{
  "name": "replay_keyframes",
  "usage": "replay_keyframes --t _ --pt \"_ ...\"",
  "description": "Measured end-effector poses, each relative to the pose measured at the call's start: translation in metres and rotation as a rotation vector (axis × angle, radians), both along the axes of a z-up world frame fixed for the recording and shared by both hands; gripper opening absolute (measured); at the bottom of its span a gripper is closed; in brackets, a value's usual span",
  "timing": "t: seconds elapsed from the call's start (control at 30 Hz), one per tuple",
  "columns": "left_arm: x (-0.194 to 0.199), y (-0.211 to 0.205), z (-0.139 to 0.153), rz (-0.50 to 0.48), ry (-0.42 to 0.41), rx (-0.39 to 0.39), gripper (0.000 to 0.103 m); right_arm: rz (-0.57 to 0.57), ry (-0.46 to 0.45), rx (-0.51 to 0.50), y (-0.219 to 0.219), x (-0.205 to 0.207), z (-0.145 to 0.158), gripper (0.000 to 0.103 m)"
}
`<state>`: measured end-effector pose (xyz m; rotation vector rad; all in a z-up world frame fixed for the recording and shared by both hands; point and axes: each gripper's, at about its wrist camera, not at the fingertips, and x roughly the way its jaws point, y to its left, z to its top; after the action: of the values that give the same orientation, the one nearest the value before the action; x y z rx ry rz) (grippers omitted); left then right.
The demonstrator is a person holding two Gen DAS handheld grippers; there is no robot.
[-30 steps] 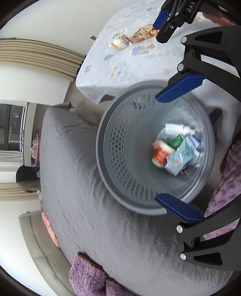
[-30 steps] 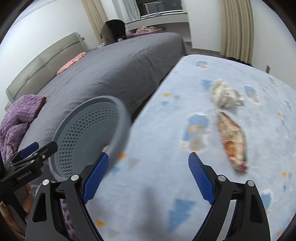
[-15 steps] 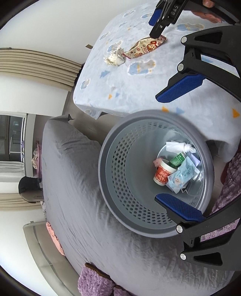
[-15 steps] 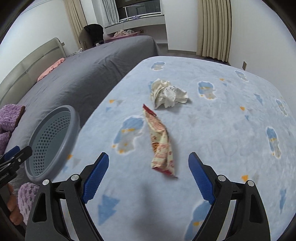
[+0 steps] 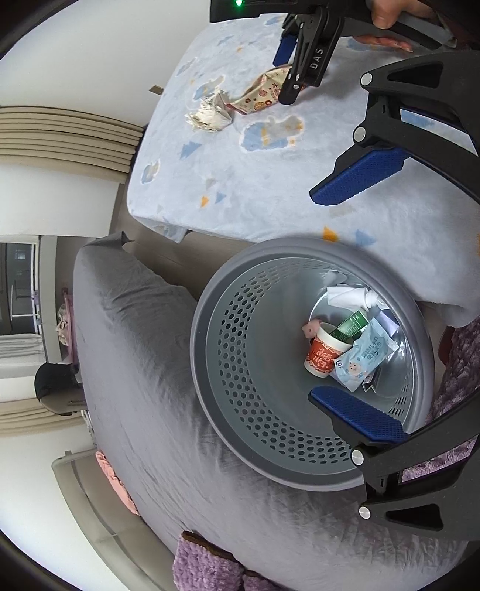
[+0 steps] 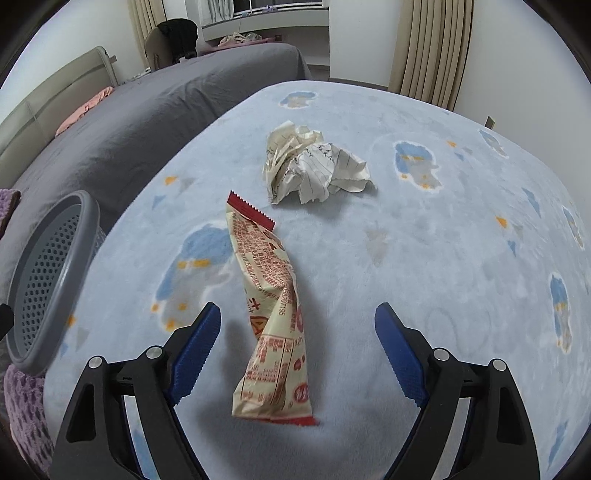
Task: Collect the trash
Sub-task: 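Close the right tool on the red-and-white snack wrapper, then grasp the crumpled white paper with the left tool while the right tool holds the wrapper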
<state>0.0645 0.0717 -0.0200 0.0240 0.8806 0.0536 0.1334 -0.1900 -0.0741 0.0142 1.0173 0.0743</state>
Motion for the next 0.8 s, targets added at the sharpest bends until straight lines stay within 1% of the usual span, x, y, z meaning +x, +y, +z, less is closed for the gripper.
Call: replay_keyframes --t 0.03,0.1,0.17,0.2,0.23,0.3,0.33,0.57,0.67,0.8 --pt "0.001 -0.002 -0.001 -0.001 0.004 0.003 0.096 0.001 0.003 -0.009 0.001 0.001 -0.002 0.068" --pt "0.003 -0.004 -0.003 -0.004 0.009 0.008 0.096 0.006 -0.005 -0.02 0.002 0.001 -0.003 0.064" --pt "0.005 -0.007 -0.005 -0.008 0.013 0.011 0.096 0.016 -0.012 -0.02 0.003 0.0 -0.003 0.058" --pt "0.006 -0.009 -0.006 -0.009 0.014 0.012 0.096 0.02 -0.015 -0.02 0.003 -0.001 -0.003 0.052" --pt "0.007 -0.011 -0.006 -0.012 0.016 0.012 0.096 0.022 -0.018 -0.018 0.002 -0.001 -0.002 0.041" --pt "0.01 -0.016 -0.007 -0.019 0.02 0.012 0.096 0.02 -0.017 -0.007 0.0 -0.002 0.0 0.026" --pt "0.012 -0.019 -0.007 -0.026 0.022 0.012 0.096 0.017 -0.015 0.008 -0.002 -0.002 0.001 0.024" --pt "0.025 -0.053 -0.002 -0.088 0.014 0.002 0.096 -0.033 -0.046 0.089 -0.024 -0.016 0.019 0.023" --pt "0.035 -0.076 0.001 -0.13 0.011 0.0 0.096 -0.067 -0.075 0.115 -0.041 -0.022 0.033 0.023" --pt "0.053 -0.114 0.004 -0.21 -0.002 0.003 0.096 -0.123 -0.118 0.159 -0.07 -0.028 0.05 0.023"
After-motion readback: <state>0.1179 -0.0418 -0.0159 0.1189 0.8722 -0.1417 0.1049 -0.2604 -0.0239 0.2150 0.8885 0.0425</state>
